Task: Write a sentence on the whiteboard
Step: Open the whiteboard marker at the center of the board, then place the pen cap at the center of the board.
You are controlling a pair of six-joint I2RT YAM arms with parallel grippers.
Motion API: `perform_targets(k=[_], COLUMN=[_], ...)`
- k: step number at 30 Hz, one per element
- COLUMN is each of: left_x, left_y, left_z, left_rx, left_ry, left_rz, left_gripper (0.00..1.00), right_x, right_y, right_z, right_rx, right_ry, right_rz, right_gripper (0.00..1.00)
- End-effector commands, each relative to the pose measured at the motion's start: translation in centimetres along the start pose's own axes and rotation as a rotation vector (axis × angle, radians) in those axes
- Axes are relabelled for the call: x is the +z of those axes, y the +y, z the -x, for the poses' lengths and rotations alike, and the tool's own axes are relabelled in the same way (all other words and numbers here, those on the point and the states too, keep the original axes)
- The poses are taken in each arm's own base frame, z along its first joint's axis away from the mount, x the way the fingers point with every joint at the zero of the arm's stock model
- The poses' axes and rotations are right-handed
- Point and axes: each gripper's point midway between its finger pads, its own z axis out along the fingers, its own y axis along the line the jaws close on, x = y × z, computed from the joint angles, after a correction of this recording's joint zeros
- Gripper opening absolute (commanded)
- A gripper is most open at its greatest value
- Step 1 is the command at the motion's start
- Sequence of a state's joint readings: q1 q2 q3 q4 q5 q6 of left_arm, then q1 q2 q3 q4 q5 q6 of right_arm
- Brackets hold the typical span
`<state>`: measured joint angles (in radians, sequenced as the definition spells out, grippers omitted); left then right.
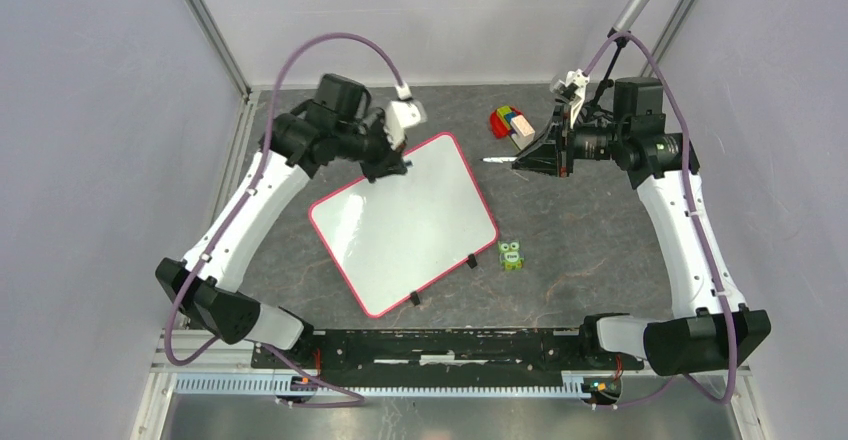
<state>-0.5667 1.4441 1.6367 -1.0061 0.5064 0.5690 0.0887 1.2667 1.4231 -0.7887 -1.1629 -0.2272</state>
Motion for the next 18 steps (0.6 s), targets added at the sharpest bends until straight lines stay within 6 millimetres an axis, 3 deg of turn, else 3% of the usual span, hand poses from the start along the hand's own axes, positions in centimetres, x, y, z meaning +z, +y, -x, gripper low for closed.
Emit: perform_targets(k=[1, 5, 8, 14, 18], left_x=[-4.8, -9.0, -10.7, -9.8, -8.5], left_y=[6.2, 13.2, 15.3, 14.7, 14.0], left_z=[0.7, -4.4, -9.9, -21.1, -26.1], left_rx=[-0.241, -0.566, -0.721, -0.920, -0.979], left_ry=[-0.119, -0.149, -0.096, 0.114, 0.226], left_rz=[0.216, 0.418, 0.511, 0.600, 0.613], left_gripper=[0.02, 0.02, 0.02, 0.02, 0.02], right_x=[-0.3, -0.2, 0.3, 1.7, 2.5], right_y=[-0.7, -0.9, -0.9, -0.7, -0.6], right_z=[-0.5, -0.7, -1.6, -3.8, -5.2], right_rx=[-0.058, -0.101, -0.117, -0.162, -0.163], right_ry=[0.016, 0.002, 0.016, 0.059, 0.096], right_rz=[-0.045, -0.074, -0.076, -0.082, -0.072], right_gripper=[0.00, 0.00, 0.00, 0.00, 0.00])
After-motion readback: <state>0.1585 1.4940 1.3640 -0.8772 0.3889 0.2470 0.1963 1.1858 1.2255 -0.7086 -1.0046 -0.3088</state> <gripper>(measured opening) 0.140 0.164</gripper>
